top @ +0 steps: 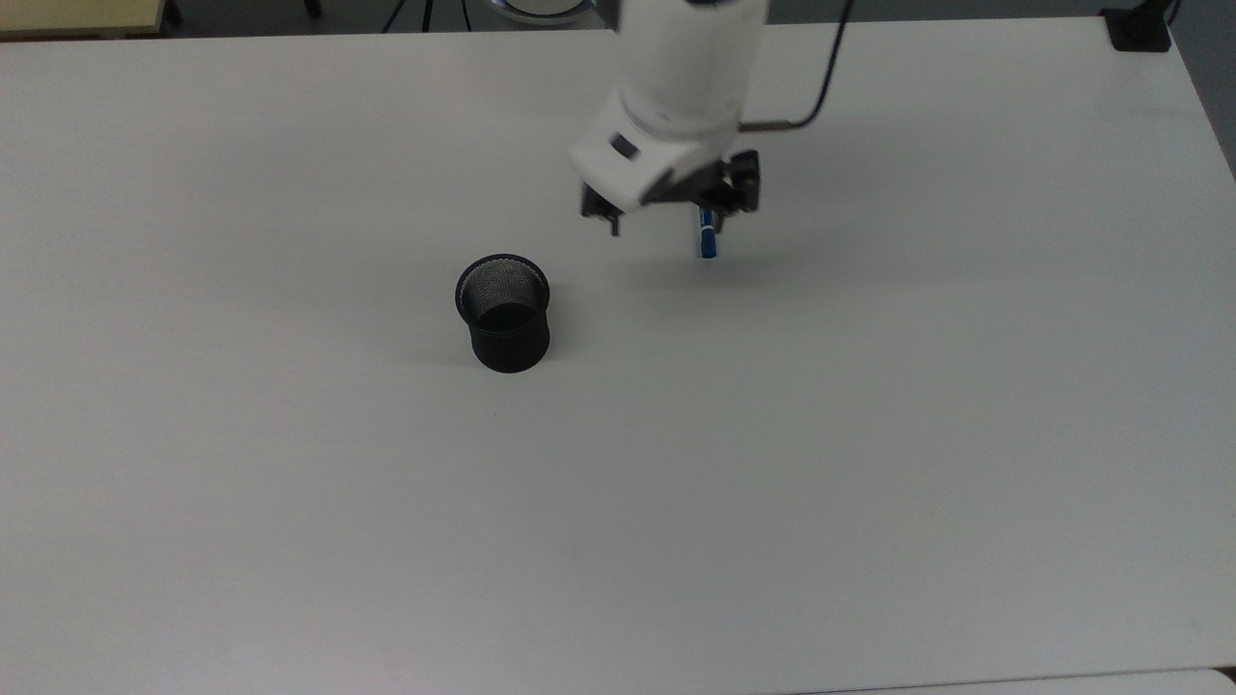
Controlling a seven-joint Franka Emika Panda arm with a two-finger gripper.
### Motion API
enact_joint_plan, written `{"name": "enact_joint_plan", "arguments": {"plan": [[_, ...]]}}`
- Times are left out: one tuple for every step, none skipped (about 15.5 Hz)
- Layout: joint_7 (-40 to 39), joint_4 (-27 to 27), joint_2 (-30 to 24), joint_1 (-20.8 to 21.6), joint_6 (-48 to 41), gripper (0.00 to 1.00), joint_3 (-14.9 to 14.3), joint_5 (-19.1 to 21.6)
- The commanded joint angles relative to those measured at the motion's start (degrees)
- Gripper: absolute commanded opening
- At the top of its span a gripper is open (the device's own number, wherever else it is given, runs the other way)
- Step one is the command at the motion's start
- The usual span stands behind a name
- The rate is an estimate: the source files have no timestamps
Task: Remove the marker
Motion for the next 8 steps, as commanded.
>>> {"name": "enact_joint_plan", "arguments": {"plan": [[0.19,-2.71,-7.77,-4.24,-3.38,1.0,0.05,-1.82],[0.19,-2.98,-8.92,-5.03,-4.7,1.0,0.05,-2.61],[0.19,-3.33,-9.97,-5.91,-5.49,1.0,0.05,-2.96],[0.19,-3.68,-10.94,-6.79,-6.02,1.0,0.05,-3.05],[0.19,-3.86,-11.73,-7.75,-6.37,1.0,0.05,-3.05],[0.19,-3.86,-12.52,-8.46,-6.55,1.0,0.05,-2.97],[0.19,-3.86,-13.14,-8.81,-6.55,1.0,0.05,-3.05],[0.19,-3.86,-13.5,-9.25,-7.16,1.0,0.05,-2.97]]}}
